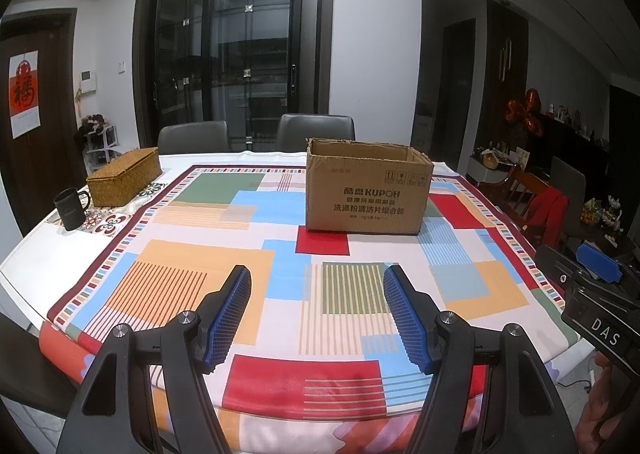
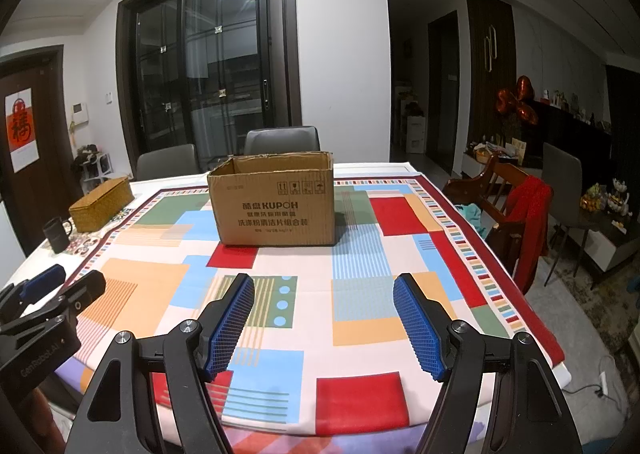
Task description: Organize snacks
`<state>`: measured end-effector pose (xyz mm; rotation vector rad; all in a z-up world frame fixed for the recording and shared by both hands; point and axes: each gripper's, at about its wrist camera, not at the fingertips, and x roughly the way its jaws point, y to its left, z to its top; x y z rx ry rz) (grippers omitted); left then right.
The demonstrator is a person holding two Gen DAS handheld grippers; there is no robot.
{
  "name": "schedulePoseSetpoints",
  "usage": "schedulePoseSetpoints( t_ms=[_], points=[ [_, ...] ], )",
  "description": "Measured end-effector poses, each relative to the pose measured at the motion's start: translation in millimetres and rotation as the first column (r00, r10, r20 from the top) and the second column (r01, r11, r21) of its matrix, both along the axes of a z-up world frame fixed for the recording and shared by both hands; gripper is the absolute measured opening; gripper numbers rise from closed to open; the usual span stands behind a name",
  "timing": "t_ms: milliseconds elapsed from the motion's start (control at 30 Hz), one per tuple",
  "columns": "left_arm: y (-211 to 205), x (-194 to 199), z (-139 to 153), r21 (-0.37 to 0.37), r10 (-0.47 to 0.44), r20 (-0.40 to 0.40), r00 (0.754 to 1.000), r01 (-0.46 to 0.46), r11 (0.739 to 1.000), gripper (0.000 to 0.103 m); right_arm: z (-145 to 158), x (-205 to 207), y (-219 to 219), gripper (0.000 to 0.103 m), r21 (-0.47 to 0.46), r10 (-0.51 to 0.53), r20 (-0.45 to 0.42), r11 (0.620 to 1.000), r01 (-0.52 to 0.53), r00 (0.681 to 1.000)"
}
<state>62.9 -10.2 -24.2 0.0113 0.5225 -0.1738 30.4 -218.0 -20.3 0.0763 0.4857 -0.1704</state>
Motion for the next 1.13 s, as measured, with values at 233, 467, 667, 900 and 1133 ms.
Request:
schedulePoseSetpoints(
  t_ms=[233, 467, 667, 900, 1133],
  points=[
    [1.5, -0.6, -0.3, -0.004, 0.002, -0.008, 1.0, -0.003, 1.0, 0.068, -0.2, 0.5, -0.5, 0.073, 0.001, 0.0, 0.0, 1.0, 0.0, 1.0],
    [2.1, -1.2, 0.9, -0.004, 0.007, -0.004, 1.0, -0.007, 1.0, 0.068, -0.3, 0.2, 0.0, 0.073, 0.0, -0.001, 0.001, 1.0, 0.001, 1.0],
    [2.1, -1.2, 2.8, -0.001, 0.006, 0.003, 1.0, -0.006, 1.0, 0.068, -0.4, 0.4, -0.4, 0.073, 0.001, 0.0, 0.0, 1.0, 0.0, 1.0],
    [2.2, -0.9, 4.2, 0.0, 0.009, 0.003, 1.0, -0.009, 1.0, 0.068, -0.4, 0.3, -0.8, 0.073, 0.0, 0.0, 0.001, 1.0, 0.0, 1.0],
    [2.0, 0.4, 4.6, 0.004, 0.014, 0.01, 1.0, -0.014, 1.0, 0.072, -0.7, 0.6, -1.3, 0.073, 0.001, -0.002, -0.002, 1.0, 0.002, 1.0]
  ],
)
